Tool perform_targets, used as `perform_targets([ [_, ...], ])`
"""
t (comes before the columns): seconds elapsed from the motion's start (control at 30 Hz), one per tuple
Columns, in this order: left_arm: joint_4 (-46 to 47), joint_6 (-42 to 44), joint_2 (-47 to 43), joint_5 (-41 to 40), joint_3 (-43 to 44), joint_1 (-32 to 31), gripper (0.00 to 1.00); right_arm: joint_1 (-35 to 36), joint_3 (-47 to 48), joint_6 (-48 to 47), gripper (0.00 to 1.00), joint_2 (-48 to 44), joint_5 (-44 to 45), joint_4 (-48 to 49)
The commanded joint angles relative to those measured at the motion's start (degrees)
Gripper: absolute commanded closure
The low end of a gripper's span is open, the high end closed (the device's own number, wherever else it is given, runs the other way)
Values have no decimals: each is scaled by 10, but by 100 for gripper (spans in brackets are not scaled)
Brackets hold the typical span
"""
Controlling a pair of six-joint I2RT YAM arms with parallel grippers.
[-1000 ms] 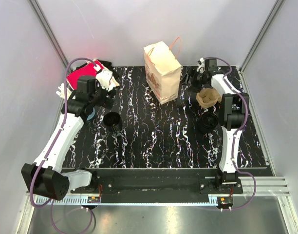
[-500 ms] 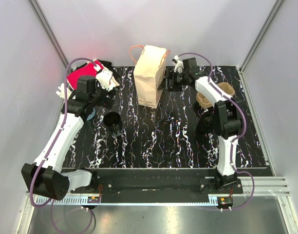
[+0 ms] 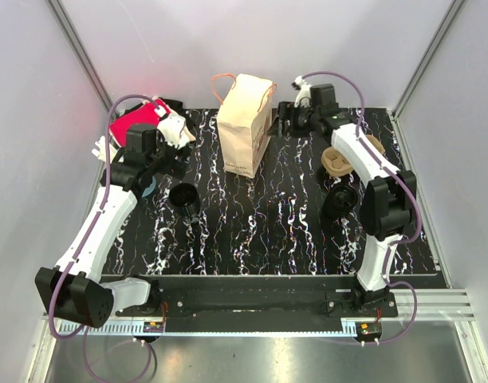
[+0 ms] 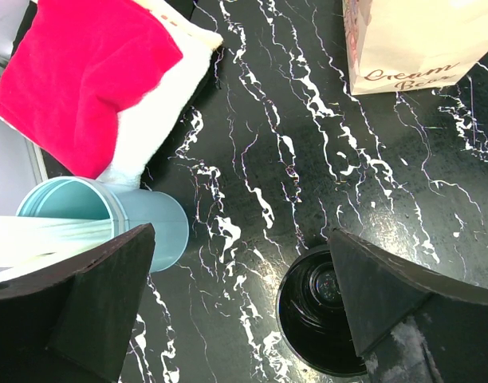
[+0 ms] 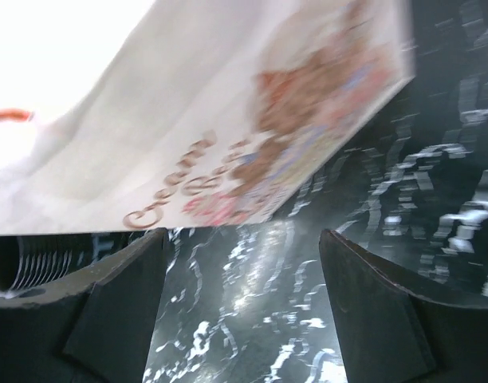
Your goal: Pack the takeout coffee
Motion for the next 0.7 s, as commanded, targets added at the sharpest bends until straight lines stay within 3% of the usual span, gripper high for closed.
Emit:
perform_targets([
  [0.0,24,6,-15,24,0,2,1,-47,41,10,18,-11,55,1],
  [0.13,24,9,-24,65,5,-1,1,-72,89,27,18,33,58,0],
  [0.4,27,58,-38,60,22,-79,1,-81,207,67,19,143,71,-9],
  [0.67,24,102,20,51,84,-109,1,-87,380,147,17,299,-6,-17],
])
